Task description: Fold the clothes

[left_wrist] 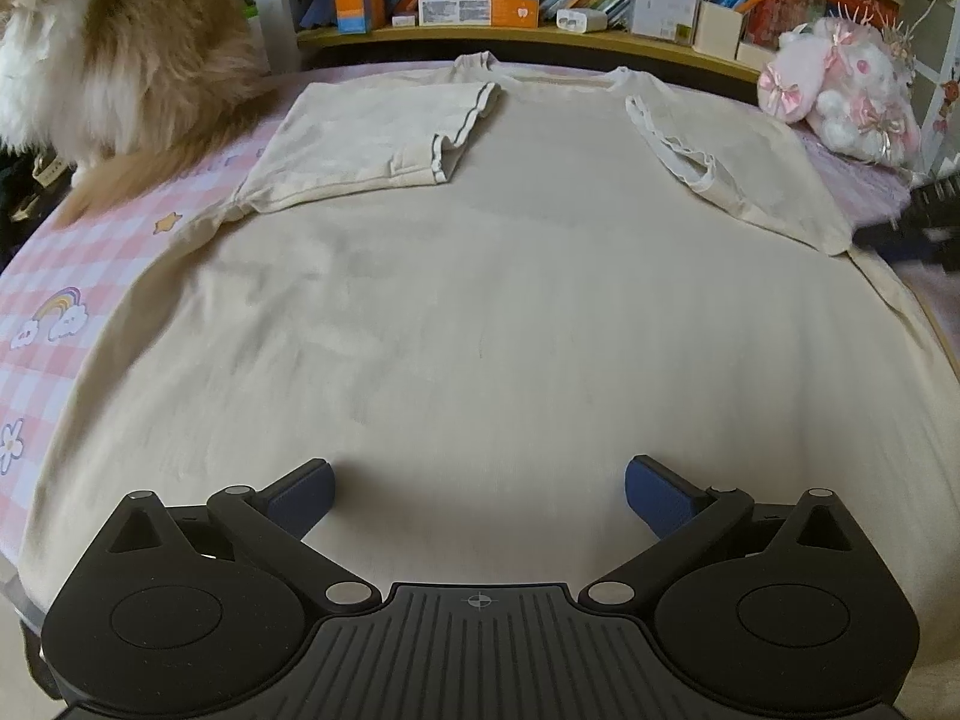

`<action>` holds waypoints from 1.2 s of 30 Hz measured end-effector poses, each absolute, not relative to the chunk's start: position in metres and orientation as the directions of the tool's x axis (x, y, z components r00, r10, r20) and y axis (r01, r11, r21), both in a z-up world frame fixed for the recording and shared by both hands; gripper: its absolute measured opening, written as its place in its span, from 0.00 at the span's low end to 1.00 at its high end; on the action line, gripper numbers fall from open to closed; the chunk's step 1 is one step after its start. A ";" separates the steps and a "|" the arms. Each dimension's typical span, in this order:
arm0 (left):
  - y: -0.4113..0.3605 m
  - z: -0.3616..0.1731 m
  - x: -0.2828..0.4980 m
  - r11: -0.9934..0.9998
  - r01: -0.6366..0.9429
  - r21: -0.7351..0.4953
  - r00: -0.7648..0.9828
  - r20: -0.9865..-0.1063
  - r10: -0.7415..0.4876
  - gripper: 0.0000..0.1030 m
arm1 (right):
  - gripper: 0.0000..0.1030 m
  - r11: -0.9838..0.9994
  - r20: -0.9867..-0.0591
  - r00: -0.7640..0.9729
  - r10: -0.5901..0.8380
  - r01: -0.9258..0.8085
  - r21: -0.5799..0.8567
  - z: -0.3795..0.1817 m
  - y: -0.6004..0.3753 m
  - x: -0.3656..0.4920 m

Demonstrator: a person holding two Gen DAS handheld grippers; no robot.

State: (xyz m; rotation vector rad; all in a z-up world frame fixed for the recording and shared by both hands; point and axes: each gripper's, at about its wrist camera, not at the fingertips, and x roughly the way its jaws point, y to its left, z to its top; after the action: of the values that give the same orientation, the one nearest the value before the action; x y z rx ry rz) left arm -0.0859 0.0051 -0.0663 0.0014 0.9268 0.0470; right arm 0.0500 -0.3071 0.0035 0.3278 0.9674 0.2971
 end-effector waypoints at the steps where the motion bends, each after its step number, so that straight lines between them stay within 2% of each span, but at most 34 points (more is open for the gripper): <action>1: 0.005 -0.066 -0.085 0.999 -0.041 0.021 0.601 -0.798 0.042 1.00 | 0.27 0.911 -0.755 0.524 0.393 -0.109 0.398 0.002 -0.303 0.040; 3: 0.005 -0.067 -0.085 0.999 -0.046 0.021 0.604 -0.796 0.045 1.00 | 0.23 0.920 -0.762 0.531 0.371 -0.102 0.377 0.000 -0.298 0.030; 4: 0.005 -0.067 -0.085 0.999 -0.049 0.022 0.606 -0.794 0.047 1.00 | 0.11 0.933 -0.767 0.543 0.342 -0.097 0.347 0.000 -0.296 0.027; 5: 0.005 -0.067 -0.085 0.998 -0.051 0.022 0.608 -0.792 0.048 1.00 | 0.06 0.943 -0.774 0.549 0.315 -0.088 0.320 0.001 -0.295 0.026; 9: 0.004 -0.068 -0.087 0.998 -0.060 0.022 0.619 -0.783 0.055 1.00 | 0.05 0.961 -0.779 0.570 0.261 -0.080 0.264 0.000 -0.300 0.021; 14: 0.005 -0.069 -0.088 0.997 -0.068 0.022 0.629 -0.775 0.060 1.00 | 0.06 0.953 -0.770 0.569 0.289 -0.099 0.285 -0.004 -0.305 0.020; 17: 0.005 -0.069 -0.088 0.997 -0.071 0.022 0.631 -0.774 0.062 1.00 | 0.17 0.949 -0.763 0.569 0.306 -0.113 0.296 -0.003 -0.304 0.018; 19: 0.005 -0.069 -0.088 0.997 -0.074 0.023 0.633 -0.772 0.065 1.00 | 0.34 0.943 -0.755 0.570 0.323 -0.126 0.308 -0.002 -0.301 0.015; 29: 0.006 -0.070 -0.091 0.998 -0.062 0.024 0.640 -0.766 0.058 1.00 | 0.51 0.953 -0.755 0.584 0.300 -0.145 0.266 -0.002 -0.289 -0.006; 31: 0.007 -0.070 -0.091 0.999 -0.045 0.024 0.640 -0.767 0.047 1.00 | 0.60 0.954 -0.759 0.581 0.293 -0.127 0.272 -0.001 -0.289 -0.013; 33: 0.009 -0.070 -0.091 0.999 -0.027 0.024 0.640 -0.767 0.036 1.00 | 0.64 0.955 -0.763 0.579 0.287 -0.108 0.277 -0.001 -0.288 -0.022; 36: 0.011 -0.070 -0.091 1.000 -0.001 0.024 0.640 -0.768 0.019 1.00 | 0.65 0.961 -0.773 0.578 0.261 -0.085 0.261 -0.001 -0.284 -0.037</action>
State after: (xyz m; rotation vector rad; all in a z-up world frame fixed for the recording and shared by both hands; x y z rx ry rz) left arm -0.0910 0.0108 -0.0703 0.0222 0.8759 0.0118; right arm -0.0369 -0.2843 -0.0012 0.2046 0.9340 0.2041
